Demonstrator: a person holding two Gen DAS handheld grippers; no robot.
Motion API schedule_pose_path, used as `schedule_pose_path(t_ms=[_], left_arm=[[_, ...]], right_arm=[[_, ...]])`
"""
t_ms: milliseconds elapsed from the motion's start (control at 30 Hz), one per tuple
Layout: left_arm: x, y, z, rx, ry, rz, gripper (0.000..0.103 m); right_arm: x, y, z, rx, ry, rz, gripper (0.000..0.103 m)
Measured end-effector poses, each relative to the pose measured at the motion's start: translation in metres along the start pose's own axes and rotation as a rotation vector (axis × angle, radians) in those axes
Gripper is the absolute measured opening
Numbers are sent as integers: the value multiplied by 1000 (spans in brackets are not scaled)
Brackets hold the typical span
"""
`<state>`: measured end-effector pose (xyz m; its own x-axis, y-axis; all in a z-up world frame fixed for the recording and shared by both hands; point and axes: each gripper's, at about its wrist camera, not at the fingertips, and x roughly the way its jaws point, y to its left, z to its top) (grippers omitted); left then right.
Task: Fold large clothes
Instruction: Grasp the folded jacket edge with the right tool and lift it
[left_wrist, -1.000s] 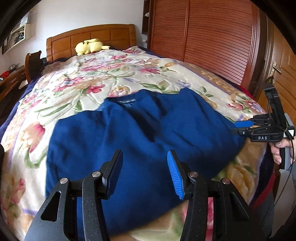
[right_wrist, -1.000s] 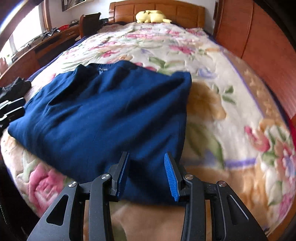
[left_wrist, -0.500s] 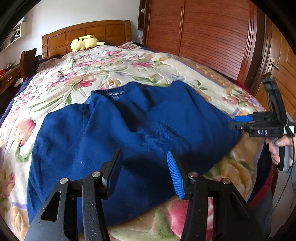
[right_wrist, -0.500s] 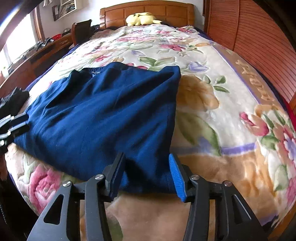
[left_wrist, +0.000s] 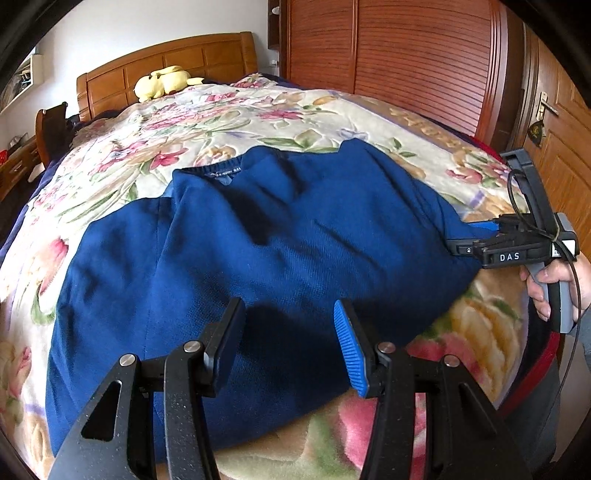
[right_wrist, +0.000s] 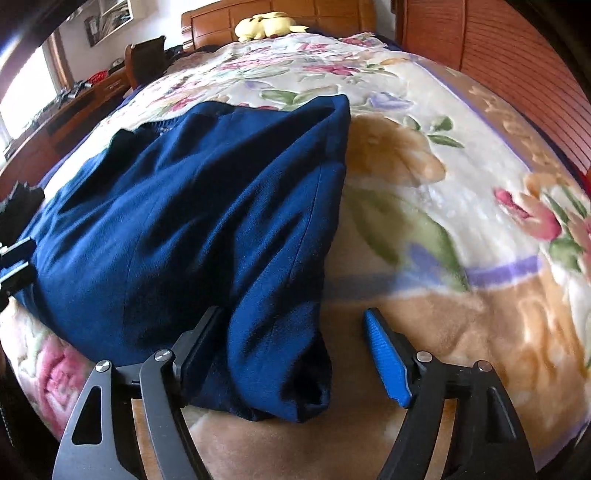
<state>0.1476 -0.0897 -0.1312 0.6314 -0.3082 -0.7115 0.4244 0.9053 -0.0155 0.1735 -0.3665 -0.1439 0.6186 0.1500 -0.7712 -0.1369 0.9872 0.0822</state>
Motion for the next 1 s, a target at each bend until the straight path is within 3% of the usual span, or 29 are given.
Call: schedule_pose_path(t_ms=[333, 400, 433, 500, 567, 800, 1000], left_arm=[[17, -3, -7, 14, 28, 20, 51], [18, -2, -8, 14, 27, 14, 51], [18, 0, -9, 8, 28, 7, 51], [18, 2, -8, 2, 31, -5, 51], [17, 4, -8, -8, 33, -18, 51], [-7, 18, -4, -53, 11, -75, 51], [-53, 51, -10, -77, -78, -39, 51]], right_arm=[[4, -2, -9, 42, -21, 32, 75], [1, 0, -9, 45, -12, 40, 67], [0, 2, -9, 50, -8, 56, 55], [-3, 4, -8, 64, 0, 92, 46], [-5, 3, -8, 65, 3, 114, 27], [-39, 4, 4, 58, -74, 136, 18], [-84, 34, 29, -12, -164, 131, 17]])
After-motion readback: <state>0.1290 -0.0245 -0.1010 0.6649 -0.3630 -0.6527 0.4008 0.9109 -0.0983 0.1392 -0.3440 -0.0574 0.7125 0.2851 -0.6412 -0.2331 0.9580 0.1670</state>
